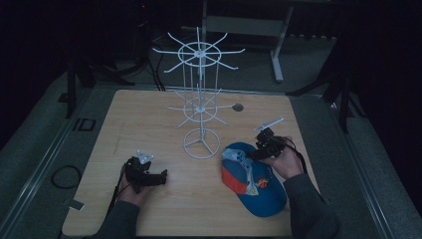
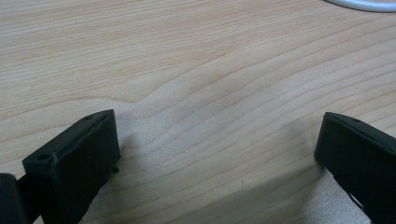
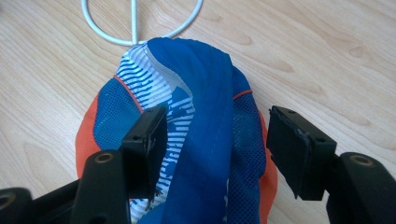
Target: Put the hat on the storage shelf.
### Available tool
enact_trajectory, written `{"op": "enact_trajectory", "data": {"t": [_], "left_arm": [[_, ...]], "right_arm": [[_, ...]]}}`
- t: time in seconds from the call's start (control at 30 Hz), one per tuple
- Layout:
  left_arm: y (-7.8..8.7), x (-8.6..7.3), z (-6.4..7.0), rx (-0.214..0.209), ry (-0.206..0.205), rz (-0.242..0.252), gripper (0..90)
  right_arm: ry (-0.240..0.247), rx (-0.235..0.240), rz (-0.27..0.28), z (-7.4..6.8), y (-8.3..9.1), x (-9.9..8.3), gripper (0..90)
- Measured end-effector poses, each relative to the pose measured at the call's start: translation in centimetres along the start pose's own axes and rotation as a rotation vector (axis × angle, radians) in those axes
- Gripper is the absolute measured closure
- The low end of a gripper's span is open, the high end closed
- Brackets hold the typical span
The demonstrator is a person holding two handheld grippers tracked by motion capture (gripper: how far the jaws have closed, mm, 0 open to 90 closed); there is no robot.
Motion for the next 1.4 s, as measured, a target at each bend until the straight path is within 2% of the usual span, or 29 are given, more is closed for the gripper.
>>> {"op": "enact_trajectory", "data": {"t": [0.27, 0.43, 0.57, 0.63, 0.7, 0.73, 0.77, 0.8, 0.87, 1.0, 1.27, 1.4], "left_arm": [[0.0, 0.0, 0.0, 0.000, 0.000, 0.000, 0.1], [0.0, 0.0, 0.0, 0.001, 0.000, 0.003, 0.1], [0.0, 0.0, 0.0, 0.001, 0.000, 0.003, 0.1], [0.0, 0.0, 0.0, 0.001, 0.000, 0.003, 0.1], [0.0, 0.0, 0.0, 0.001, 0.000, 0.003, 0.1], [0.0, 0.0, 0.0, 0.001, 0.000, 0.003, 0.1], [0.0, 0.0, 0.0, 0.001, 0.000, 0.003, 0.1], [0.0, 0.0, 0.0, 0.001, 0.000, 0.003, 0.1], [0.0, 0.0, 0.0, 0.002, 0.000, 0.001, 0.1], [0.0, 0.0, 0.0, 0.001, 0.000, 0.002, 0.1], [0.0, 0.0, 0.0, 0.001, 0.002, 0.004, 0.1], [0.0, 0.0, 0.0, 0.002, 0.002, 0.005, 0.1]], "right_arm": [[0.010, 0.004, -0.063, -0.2, -1.5, 0.3, 43.6], [-0.006, -0.001, -0.098, -0.1, -2.4, 0.3, 44.6], [-0.006, -0.001, -0.180, 0.0, -3.9, 0.3, 54.2], [-0.013, 0.008, -0.207, 0.0, -4.3, 0.3, 62.6], [-0.014, 0.028, -0.225, -0.1, -4.4, 0.2, 72.8], [-0.014, 0.028, -0.225, -0.1, -4.4, 0.2, 72.8], [-0.007, 0.027, -0.226, -0.1, -4.4, 0.2, 77.5], [0.000, 0.034, -0.218, -0.2, -4.1, 0.3, 84.9], [0.006, 0.042, -0.207, -0.3, -3.7, 0.3, 87.2], [0.026, 0.042, -0.171, -0.3, -2.6, 0.3, 87.7], [0.024, 0.065, -0.053, -0.1, 0.9, 0.6, 87.8], [0.030, 0.076, -0.017, -0.2, 2.0, 0.8, 87.8]]}}
Point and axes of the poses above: each handheld gripper's, and its own axes: y roughly backward along the jaws, x roughly out of its top, z roughly to its right, the point moved 4 cm from there along -y, roughly forward along the jaws, and after that the axes turned 14 degrees about -y, right-handed, at the moved point
